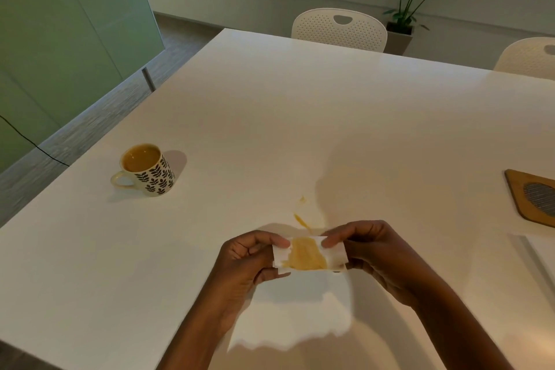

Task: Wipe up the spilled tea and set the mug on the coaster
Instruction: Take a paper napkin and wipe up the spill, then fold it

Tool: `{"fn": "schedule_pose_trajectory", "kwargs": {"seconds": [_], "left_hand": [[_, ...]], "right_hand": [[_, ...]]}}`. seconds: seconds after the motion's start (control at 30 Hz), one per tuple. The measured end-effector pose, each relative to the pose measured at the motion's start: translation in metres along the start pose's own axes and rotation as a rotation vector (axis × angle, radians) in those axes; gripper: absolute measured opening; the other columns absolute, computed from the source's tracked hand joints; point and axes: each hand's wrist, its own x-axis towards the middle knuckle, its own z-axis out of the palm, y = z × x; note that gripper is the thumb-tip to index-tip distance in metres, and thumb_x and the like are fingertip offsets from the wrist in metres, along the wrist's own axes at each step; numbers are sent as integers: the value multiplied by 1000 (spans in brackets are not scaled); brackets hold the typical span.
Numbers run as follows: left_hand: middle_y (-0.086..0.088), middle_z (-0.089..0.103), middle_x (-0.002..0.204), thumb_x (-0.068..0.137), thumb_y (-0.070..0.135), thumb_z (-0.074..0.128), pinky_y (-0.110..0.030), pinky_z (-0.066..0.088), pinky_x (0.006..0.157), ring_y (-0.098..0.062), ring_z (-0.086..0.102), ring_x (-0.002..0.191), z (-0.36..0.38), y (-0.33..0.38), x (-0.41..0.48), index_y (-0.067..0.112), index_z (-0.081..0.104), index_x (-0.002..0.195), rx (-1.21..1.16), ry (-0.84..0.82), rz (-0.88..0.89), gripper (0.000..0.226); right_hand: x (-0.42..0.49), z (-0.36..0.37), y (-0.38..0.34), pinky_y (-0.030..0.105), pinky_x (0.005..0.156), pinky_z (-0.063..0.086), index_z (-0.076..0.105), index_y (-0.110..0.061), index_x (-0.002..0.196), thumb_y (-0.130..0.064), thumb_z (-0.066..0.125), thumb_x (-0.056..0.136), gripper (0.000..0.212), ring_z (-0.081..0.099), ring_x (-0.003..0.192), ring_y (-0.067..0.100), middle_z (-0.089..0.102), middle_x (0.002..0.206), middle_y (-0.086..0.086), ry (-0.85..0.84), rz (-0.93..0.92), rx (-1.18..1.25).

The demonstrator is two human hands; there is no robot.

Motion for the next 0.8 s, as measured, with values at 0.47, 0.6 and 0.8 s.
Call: {"fn": "schedule_pose_trajectory", "kwargs": {"seconds": [0.47, 0.6, 0.8], "left_hand": [[-3, 87, 97, 93, 12, 63, -38, 68, 90, -28, 79, 89, -10, -3, 12, 18, 90, 107, 258, -75, 49, 30], [-17, 83, 101, 107, 1, 59, -40, 68, 91, -29, 81, 97, -10, -12, 25, 25, 90, 107, 396, -14, 36, 39], [19, 80, 83, 104, 4, 67, -19, 62, 70, -1, 75, 68, -3, -15, 43, 25, 89, 100, 720, 34, 138, 31]], "right_hand": [[6, -2, 5, 26, 78, 58, 85, -13, 102, -14, 81, 95, 8, 71, 85, 14, 80, 93, 4, -6, 19, -165], [15, 2, 13, 21, 72, 58, 87, -24, 94, -8, 84, 90, 17, 71, 73, 17, 80, 84, -1, 177, -49, -373], [34, 11, 36, 10, 67, 53, 86, -32, 97, -7, 94, 77, 32, 69, 72, 7, 77, 80, -5, 400, -137, -594]]}}
